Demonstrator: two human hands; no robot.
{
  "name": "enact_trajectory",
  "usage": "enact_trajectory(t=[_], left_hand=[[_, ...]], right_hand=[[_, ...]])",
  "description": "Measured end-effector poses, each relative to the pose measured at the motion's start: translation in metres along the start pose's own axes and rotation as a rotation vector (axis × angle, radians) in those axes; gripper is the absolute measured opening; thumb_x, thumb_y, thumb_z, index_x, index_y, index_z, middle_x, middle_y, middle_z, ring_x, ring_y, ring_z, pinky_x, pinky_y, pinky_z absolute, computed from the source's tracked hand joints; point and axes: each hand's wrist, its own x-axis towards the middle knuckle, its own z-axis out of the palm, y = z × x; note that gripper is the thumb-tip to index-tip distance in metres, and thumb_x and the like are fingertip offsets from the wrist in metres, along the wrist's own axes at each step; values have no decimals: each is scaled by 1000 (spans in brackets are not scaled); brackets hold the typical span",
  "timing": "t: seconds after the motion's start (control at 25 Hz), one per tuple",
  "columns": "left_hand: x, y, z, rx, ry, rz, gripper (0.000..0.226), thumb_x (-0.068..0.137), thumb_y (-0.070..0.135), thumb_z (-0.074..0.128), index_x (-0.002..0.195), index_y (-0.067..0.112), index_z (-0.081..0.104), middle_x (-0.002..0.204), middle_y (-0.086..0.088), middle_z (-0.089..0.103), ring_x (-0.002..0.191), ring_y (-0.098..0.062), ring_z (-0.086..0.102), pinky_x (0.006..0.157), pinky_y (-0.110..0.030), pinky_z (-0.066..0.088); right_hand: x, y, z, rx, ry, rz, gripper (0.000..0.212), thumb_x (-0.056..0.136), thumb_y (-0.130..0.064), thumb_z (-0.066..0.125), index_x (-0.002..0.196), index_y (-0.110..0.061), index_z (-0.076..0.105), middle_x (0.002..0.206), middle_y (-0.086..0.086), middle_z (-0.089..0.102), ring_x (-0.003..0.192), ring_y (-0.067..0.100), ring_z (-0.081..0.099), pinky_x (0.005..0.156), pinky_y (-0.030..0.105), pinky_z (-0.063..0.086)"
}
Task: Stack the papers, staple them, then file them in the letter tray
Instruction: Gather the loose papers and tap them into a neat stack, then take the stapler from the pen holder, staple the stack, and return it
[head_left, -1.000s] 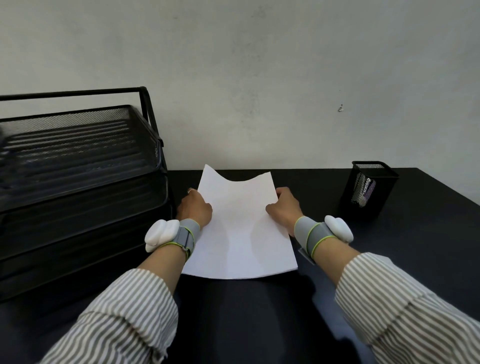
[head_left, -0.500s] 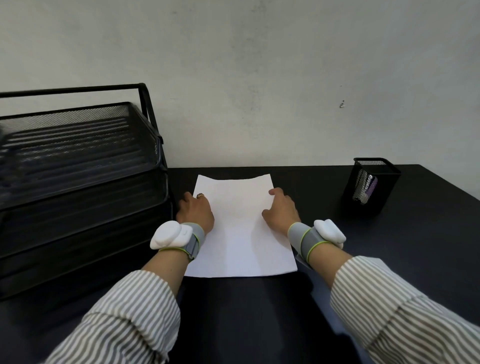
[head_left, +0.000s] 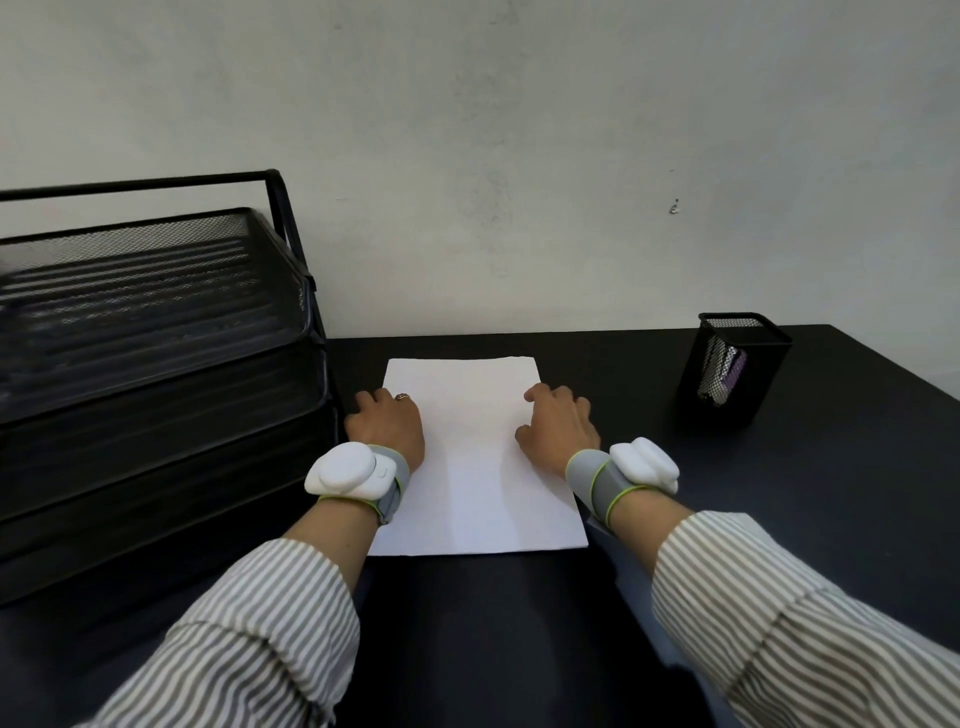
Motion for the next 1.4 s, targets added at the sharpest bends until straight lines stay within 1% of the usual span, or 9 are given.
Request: enact_trajectory(t=[0.24, 0.44, 0.56, 0.72, 0.88, 1.08, 1.16, 1.28, 1.4], left_hand=[[2, 7, -20, 30, -6, 24, 42, 93, 17, 40, 133, 8, 44, 139, -14, 42, 129, -33, 35, 93, -37, 42], [-3, 35, -39, -44, 40, 119, 42, 94, 18, 39, 134, 7, 43, 141, -13, 40, 132, -33, 32, 95, -40, 41], [-8, 60, -48, -111, 86, 189, 39, 94, 16, 39, 131, 6, 46, 136, -13, 44, 130, -32, 34, 93, -40, 41], [-17, 98, -61, -215, 146, 318, 37, 93, 19, 41, 127, 7, 50, 131, -14, 49, 125, -33, 39, 89, -41, 43], [-25, 144, -76, -324, 186, 446, 39, 91, 22, 44, 127, 9, 51, 130, -15, 51, 125, -35, 41, 92, -44, 43], [-30, 191, -87, -383, 203, 543, 40, 90, 24, 45, 127, 8, 51, 129, -14, 53, 124, -34, 44, 89, -42, 45], [-29, 206, -89, -415, 184, 564, 43, 89, 26, 46, 128, 8, 49, 130, -14, 53, 124, -34, 44, 90, -42, 44], [-24, 224, -91, -463, 130, 584, 52, 87, 32, 50, 133, 9, 43, 133, -13, 50, 127, -34, 43, 92, -42, 44], [-18, 239, -91, -531, 61, 592, 67, 84, 38, 56, 140, 10, 34, 139, -13, 43, 131, -33, 38, 97, -44, 41]], right_hand=[[1, 5, -9, 8, -35, -30, 48, 93, -21, 48, 140, -14, 38, 139, 14, 40, 130, 37, 35, 98, 43, 39], [2, 17, -22, 28, -18, -29, 48, 93, -22, 50, 139, -14, 39, 138, 15, 41, 128, 38, 37, 98, 43, 40], [1, 27, -32, 41, 12, -34, 45, 93, -21, 50, 137, -15, 41, 137, 14, 43, 128, 37, 38, 98, 42, 40], [-1, 44, -56, 58, 140, -59, 40, 93, -20, 50, 133, -16, 49, 132, 10, 52, 126, 32, 43, 98, 42, 44], [8, 67, -94, 87, 295, -50, 33, 89, -17, 51, 121, -15, 58, 121, 9, 64, 118, 31, 53, 95, 38, 47], [18, 94, -133, 91, 390, 12, 31, 88, -16, 48, 116, -17, 61, 113, 8, 69, 115, 31, 57, 91, 37, 49], [23, 106, -145, 46, 403, 53, 30, 89, -18, 47, 115, -20, 62, 113, 6, 70, 116, 31, 55, 94, 37, 46], [30, 122, -159, -120, 380, 137, 29, 90, -23, 46, 112, -27, 64, 118, 0, 67, 122, 30, 47, 99, 40, 33], [38, 134, -166, -170, 337, 216, 31, 88, -22, 47, 112, -29, 64, 120, 0, 64, 125, 29, 44, 102, 44, 24]])
